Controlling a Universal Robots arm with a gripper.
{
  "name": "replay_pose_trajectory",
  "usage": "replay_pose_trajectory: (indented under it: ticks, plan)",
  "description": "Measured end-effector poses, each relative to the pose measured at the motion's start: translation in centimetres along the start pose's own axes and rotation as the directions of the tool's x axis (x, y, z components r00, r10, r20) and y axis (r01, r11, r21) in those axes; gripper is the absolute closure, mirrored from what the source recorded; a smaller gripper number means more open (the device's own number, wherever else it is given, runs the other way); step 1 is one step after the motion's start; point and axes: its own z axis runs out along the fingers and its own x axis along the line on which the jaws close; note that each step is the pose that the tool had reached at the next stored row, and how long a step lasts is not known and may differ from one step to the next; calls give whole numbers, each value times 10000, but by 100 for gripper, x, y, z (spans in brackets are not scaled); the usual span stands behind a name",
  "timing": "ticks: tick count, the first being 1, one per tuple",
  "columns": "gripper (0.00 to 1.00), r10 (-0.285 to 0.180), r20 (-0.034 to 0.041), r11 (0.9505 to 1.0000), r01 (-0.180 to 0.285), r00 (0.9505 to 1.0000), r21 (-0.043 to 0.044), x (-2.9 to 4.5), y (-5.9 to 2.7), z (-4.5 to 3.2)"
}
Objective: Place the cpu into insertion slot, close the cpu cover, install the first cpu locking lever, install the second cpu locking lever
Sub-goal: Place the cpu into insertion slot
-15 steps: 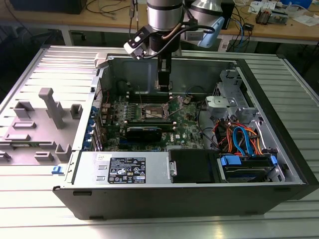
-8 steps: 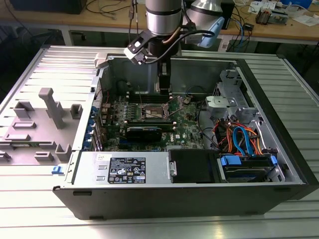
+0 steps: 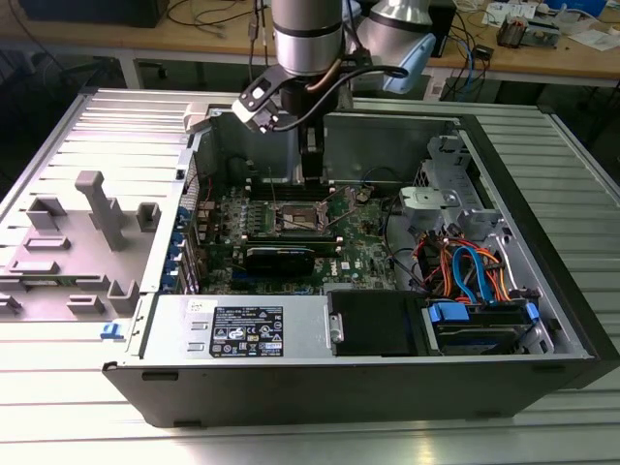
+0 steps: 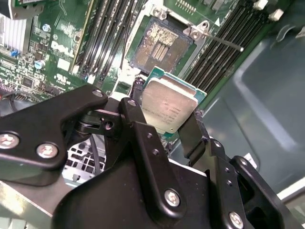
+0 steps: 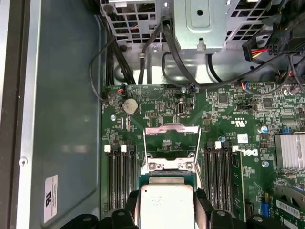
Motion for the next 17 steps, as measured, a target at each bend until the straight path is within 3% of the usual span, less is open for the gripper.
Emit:
replay_pose_trajectory:
  ticks: [5, 6, 8, 17]
  plan:
    - [45, -95, -9, 9999, 95, 10000, -44, -2, -75, 52]
    - [45, -99, -8, 9999, 99, 10000, -99, -2, -88, 54]
    - [45, -107, -13, 9994, 107, 9999, -343, -3, -148, 71]
    - [45, -108, -12, 9993, 107, 9999, -352, -21, -169, 245]
